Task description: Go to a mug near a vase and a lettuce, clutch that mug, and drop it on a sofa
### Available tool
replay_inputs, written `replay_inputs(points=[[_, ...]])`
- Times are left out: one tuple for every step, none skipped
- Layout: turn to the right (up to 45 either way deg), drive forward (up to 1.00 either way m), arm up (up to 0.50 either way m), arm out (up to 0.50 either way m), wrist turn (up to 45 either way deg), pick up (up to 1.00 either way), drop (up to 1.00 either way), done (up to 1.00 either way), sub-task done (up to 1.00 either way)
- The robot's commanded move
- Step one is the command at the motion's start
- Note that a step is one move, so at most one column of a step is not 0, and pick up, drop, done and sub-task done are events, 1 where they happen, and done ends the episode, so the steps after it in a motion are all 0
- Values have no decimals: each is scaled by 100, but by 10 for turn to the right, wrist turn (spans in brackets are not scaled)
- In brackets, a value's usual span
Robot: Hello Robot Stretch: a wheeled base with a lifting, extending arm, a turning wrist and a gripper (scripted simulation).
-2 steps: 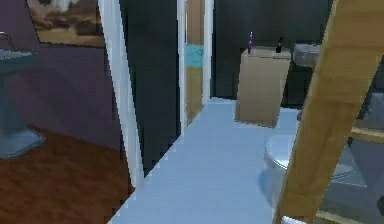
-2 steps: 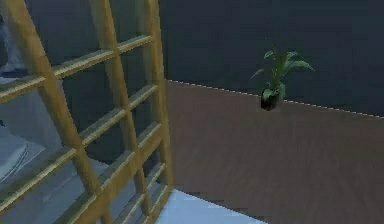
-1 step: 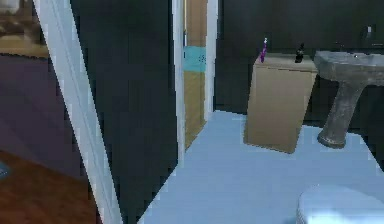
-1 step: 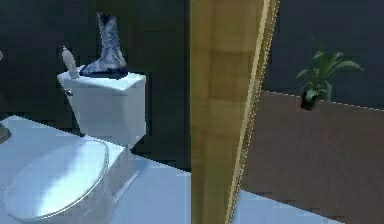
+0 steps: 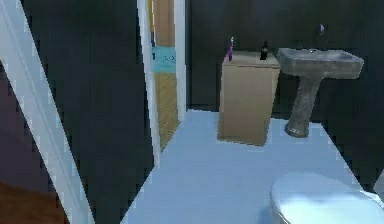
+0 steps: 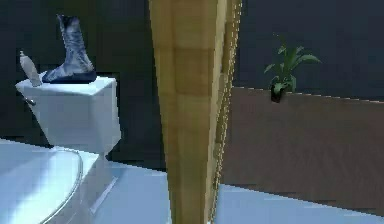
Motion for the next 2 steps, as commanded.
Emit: replay_inputs(points=[[0, 100, 0, 0, 0, 0, 0, 0, 0], [30, 0, 0, 0, 0, 0, 0, 0, 0]])
